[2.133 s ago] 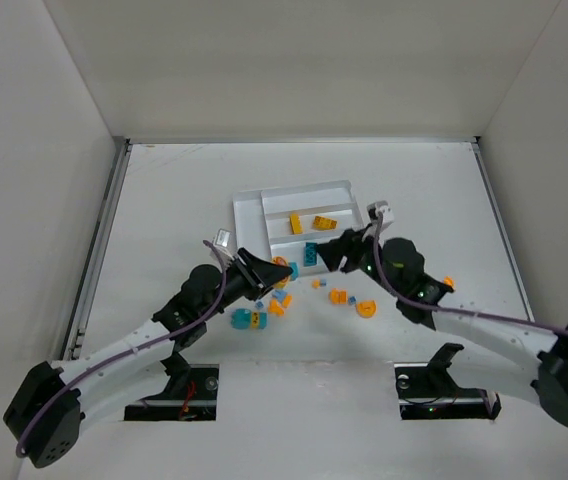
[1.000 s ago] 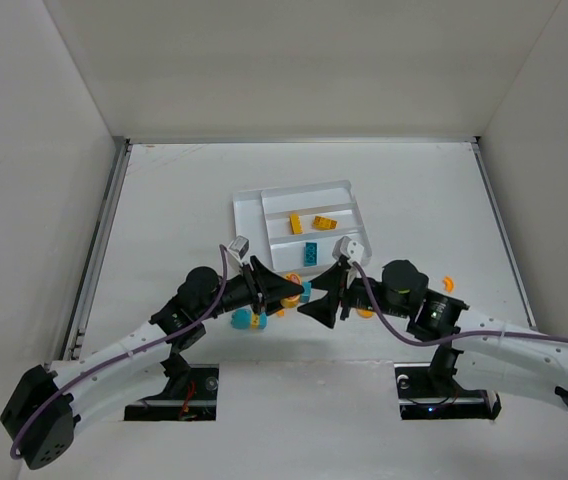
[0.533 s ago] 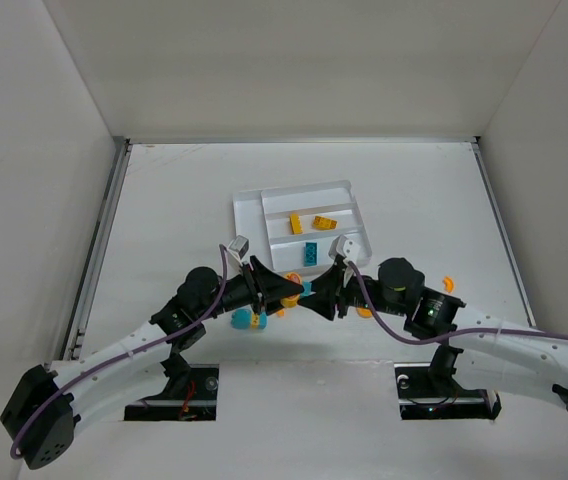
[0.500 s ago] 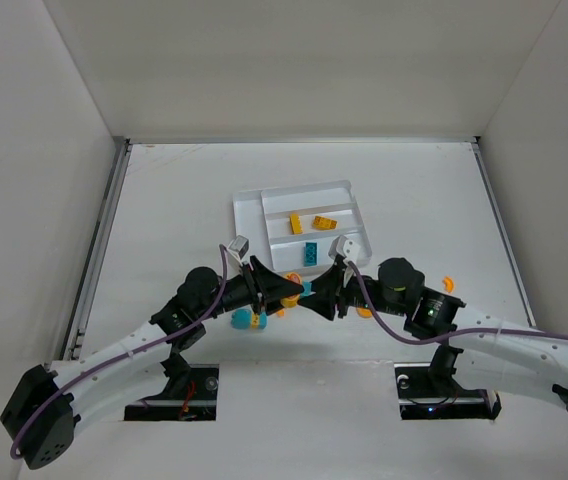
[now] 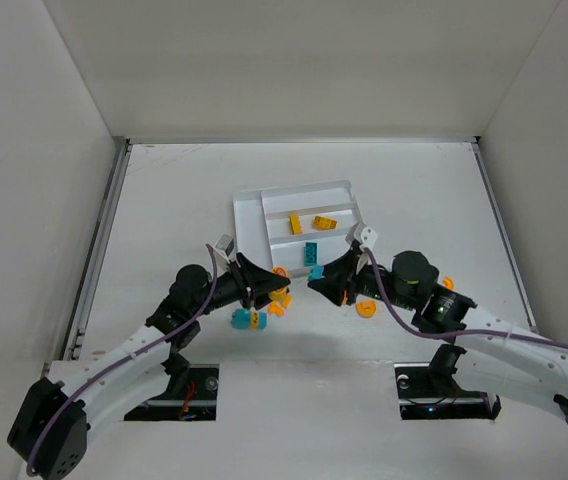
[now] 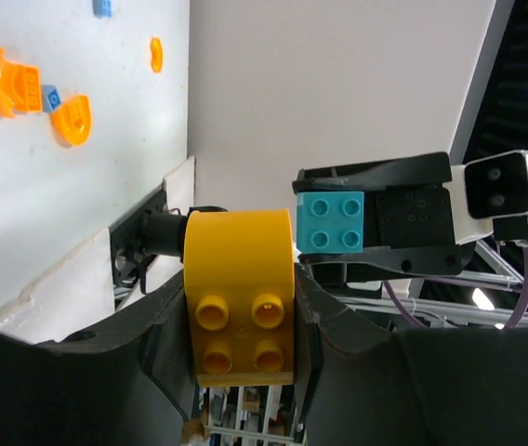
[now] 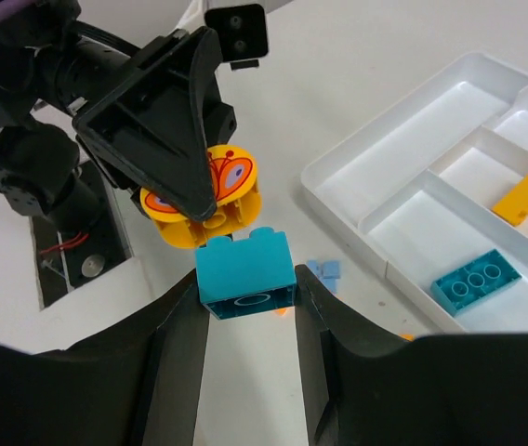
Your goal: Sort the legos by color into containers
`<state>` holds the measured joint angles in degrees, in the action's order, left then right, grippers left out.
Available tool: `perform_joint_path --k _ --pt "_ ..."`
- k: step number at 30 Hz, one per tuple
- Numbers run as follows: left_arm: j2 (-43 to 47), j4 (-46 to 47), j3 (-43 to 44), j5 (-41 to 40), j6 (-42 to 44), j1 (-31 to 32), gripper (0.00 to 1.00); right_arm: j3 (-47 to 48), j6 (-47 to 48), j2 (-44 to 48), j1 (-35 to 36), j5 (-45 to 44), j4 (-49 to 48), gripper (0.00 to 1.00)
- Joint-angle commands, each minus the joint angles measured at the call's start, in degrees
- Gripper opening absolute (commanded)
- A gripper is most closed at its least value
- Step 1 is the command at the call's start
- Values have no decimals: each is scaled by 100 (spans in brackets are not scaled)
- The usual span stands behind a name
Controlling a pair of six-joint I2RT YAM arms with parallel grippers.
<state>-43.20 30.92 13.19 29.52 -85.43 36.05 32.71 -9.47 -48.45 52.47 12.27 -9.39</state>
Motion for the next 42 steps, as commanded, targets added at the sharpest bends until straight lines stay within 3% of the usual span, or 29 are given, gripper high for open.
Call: perform_joint_path --k 1,7,17,26,29,36,42 --pt "31 257 -1 423 219 -348 17 60 -63 -164 -109 -347 -107 26" --pt "-504 73 166 134 1035 -586 16 297 -212 -1218 -636 -1278 -239 26" --pt "-883 -858 913 -1254 2538 55 16 1325 -977 -3380 -1744 -2317 -327 25" --pt "-1655 -1378 1607 -2564 3796 476 16 1352 -1215 -3777 -1771 -2827 -81 27" --pt "-1928 -1360 1818 -2767 3972 626 16 1405 -1206 -3839 -1780 -2836 59 31" --pt "-2648 -1369 2433 -3215 4288 574 16 1484 -1171 -3892 -1736 -2897 262 60" --pt "-3545 -1527 3206 -3637 4622 363 16 1230 -1223 -3392 -1604 -2976 192 65"
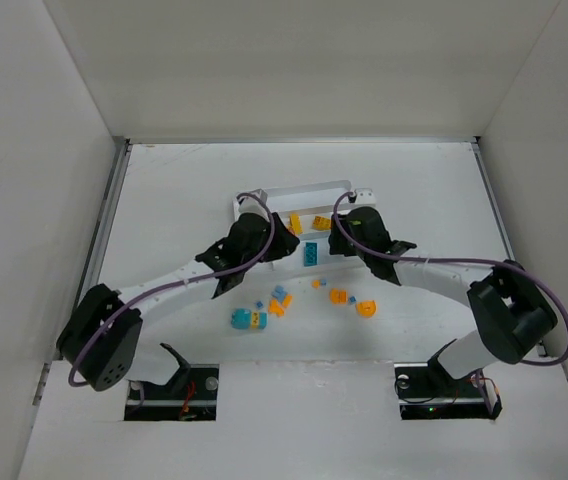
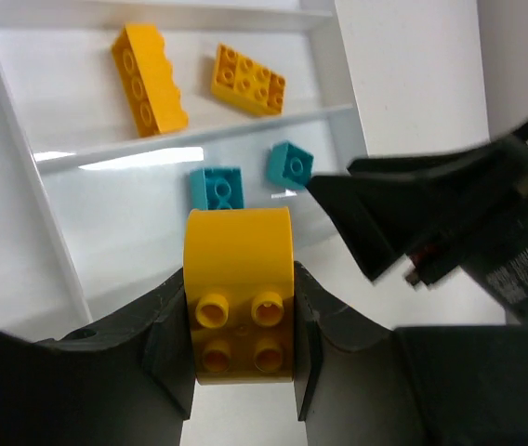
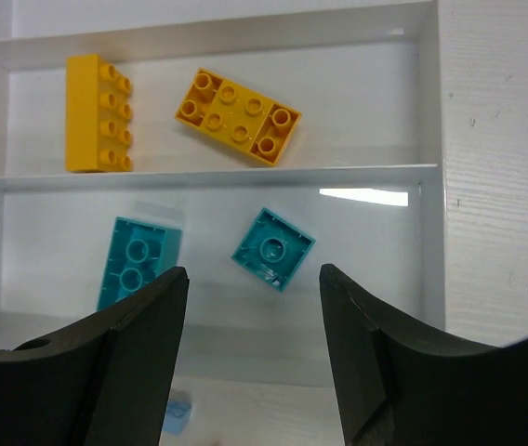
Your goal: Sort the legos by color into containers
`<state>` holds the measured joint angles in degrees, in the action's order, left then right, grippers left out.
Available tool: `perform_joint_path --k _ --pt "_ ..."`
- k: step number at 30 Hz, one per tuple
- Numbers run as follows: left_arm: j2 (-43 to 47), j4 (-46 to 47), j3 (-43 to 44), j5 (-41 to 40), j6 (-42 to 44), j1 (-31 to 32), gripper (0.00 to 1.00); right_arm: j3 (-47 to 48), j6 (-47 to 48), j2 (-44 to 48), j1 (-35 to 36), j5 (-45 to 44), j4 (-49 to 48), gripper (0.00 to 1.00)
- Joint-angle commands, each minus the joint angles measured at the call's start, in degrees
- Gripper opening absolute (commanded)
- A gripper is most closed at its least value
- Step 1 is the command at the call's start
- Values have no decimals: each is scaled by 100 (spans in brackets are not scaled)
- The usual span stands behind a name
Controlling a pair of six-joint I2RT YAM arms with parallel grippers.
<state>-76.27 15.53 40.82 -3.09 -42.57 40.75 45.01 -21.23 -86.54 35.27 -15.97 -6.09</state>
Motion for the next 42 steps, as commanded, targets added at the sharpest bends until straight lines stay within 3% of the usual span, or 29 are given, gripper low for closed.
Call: perform_joint_path --k 1,8,15,22,24,29,35,39,42 --pt "-413 -58 601 -420 406 -159 16 -71 -47 549 134 -187 -147 65" --pt "-1442 -287 1349 -1035 767 -441 16 -800 -127 1578 634 -679 -375 64" --pt "-2243 -191 1798 -1106 908 -547 16 -1372 -320 2553 1214 -961 -341 65" --pt "-2515 -24 1947 -1334 996 -520 16 -1522 -478 2635 1873 -1180 -323 65" --pt "-2568 -32 1965 -1343 996 -494 21 -1461 -478 2503 1962 -1268 -323 68" --pt "-2446 64 1860 -1519 1022 -432 45 -1224 -452 2081 2304 -1426 -323 76" --pt "-1981 12 1719 -1493 1049 -388 50 -1126 -522 2001 2621 -1479 -419 76" --pt "-1533 -76 1518 -1466 996 -362 48 -1056 -671 2019 2805 -1515 -411 63" --pt "-927 -85 1228 -1466 917 -353 38 -925 -672 1835 3069 -1497 -437 42"
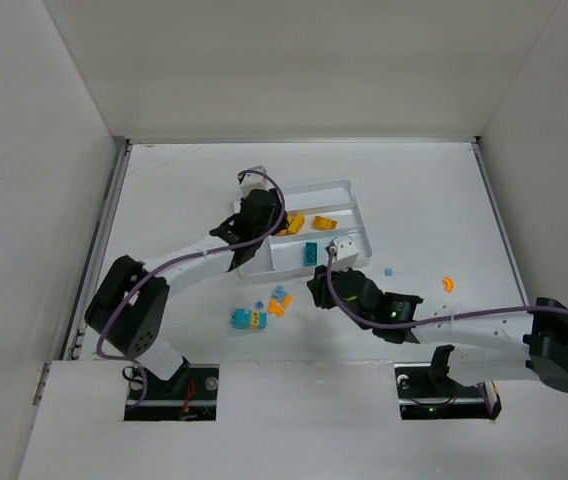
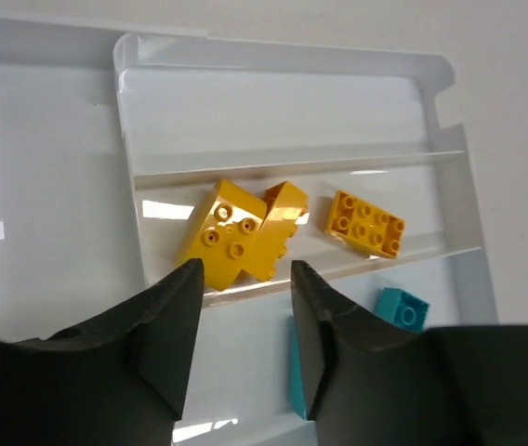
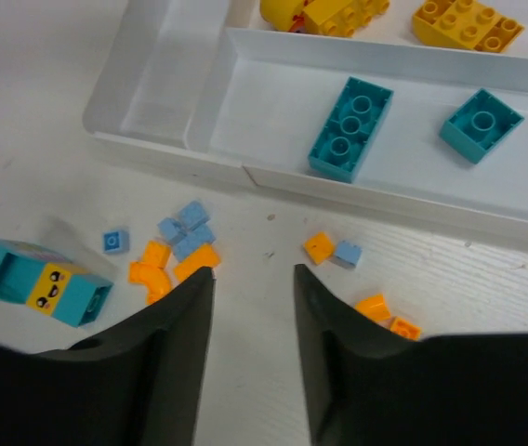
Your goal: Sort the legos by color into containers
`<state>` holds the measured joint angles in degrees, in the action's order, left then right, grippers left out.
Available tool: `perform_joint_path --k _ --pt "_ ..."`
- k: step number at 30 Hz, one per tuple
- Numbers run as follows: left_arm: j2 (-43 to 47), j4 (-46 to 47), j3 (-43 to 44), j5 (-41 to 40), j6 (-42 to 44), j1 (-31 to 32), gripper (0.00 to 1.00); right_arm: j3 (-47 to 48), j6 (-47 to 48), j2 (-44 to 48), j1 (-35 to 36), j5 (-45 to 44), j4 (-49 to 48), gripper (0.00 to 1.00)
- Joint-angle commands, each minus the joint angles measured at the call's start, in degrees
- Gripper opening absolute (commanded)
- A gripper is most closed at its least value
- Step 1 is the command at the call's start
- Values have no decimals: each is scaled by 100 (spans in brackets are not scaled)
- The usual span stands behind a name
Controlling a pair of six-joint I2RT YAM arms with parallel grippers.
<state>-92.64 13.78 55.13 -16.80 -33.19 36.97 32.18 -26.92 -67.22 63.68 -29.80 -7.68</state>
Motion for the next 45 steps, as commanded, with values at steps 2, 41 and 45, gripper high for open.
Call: perform_joint_path --k 2,41,45 --pt "1228 55 -441 -87 -73 7 29 525 -112 -343 385 -105 -251 35" --pt "7339 -3093 -3272 2057 -1559 -2796 28 3698 2525 -3763 808 3455 1164 86" --pt "7269 -3066 -3281 2285 -1577 -2954 28 3795 2498 -3974 764 3376 1129 76"
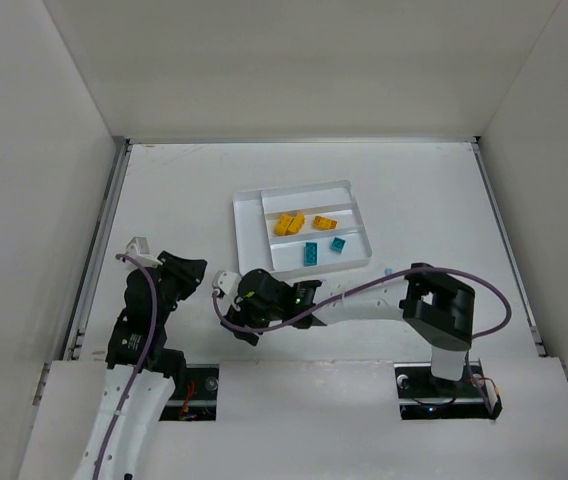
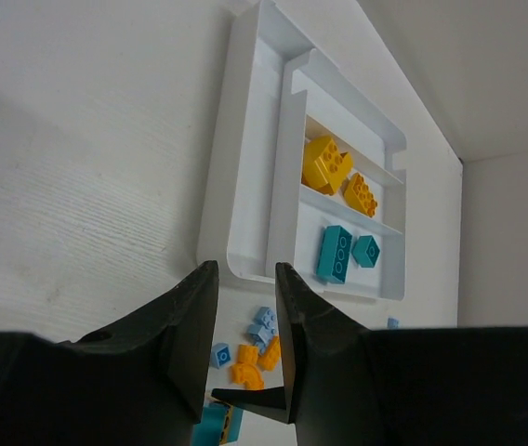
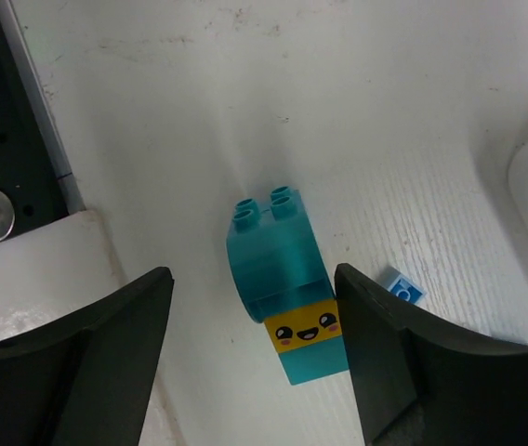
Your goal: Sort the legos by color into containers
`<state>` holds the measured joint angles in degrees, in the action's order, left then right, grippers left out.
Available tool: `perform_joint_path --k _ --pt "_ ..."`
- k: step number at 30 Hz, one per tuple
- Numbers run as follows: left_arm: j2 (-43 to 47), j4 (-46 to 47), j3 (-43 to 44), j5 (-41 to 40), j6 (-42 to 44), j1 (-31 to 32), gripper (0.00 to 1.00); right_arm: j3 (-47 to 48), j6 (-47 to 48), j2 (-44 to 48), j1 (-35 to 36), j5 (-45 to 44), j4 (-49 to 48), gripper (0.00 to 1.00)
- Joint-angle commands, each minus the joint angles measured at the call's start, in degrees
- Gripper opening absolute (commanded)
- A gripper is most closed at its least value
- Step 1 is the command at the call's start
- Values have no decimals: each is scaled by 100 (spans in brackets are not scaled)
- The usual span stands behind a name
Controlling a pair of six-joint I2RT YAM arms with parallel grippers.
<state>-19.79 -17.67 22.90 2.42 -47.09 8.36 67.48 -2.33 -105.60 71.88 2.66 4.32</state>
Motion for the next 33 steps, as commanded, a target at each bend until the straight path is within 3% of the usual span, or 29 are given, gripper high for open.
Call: perform_joint_path --k 1,6,9,14,19,24,33 --pt "36 80 -74 391 -204 -111 28 274 22 -171 -73 121 -97 74" --pt "90 45 -84 461 -195 -173 29 406 -48 -408 -99 77 -238 59" --pt "221 53 -127 514 -221 -120 29 450 -171 -435 -135 -54 -361 45" --pt "213 1 -48 549 -187 -85 29 283 -469 -49 -196 -449 -748 30" --pt "397 27 -31 646 -230 -32 29 -6 -830 732 -249 -1081 -906 29" --pt "756 220 -4 1059 -318 152 30 -314 -1830 1287 -503 -1741 -1073 27" --pt "1487 773 -610 1007 -380 767 43 -719 -3695 1806 -978 -2321 -1451 26"
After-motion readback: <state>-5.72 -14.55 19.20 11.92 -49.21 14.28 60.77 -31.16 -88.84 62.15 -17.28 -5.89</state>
